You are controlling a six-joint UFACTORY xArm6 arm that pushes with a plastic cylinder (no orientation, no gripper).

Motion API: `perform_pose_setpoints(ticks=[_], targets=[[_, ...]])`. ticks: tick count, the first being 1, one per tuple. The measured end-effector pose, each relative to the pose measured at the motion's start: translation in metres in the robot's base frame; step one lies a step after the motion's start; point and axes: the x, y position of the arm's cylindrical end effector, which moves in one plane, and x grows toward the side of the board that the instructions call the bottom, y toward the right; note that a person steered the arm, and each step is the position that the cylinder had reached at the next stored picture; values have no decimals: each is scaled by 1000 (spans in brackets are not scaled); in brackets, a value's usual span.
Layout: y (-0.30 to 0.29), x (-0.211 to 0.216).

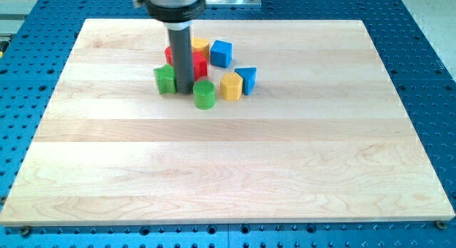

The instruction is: Form a diagonal line with red blocks heart and green star

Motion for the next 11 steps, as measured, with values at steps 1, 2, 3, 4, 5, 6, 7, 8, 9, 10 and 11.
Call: perform_pose_setpoints(ticks=[1,2,3,4,5,6,7,8,9,10,11], targets=[[1,-16],[75,-49],[78,-41],[32,-19],[22,-37],[55,-78],[77,-65],[107,-59],[139,-86],[98,-98],[87,-72]])
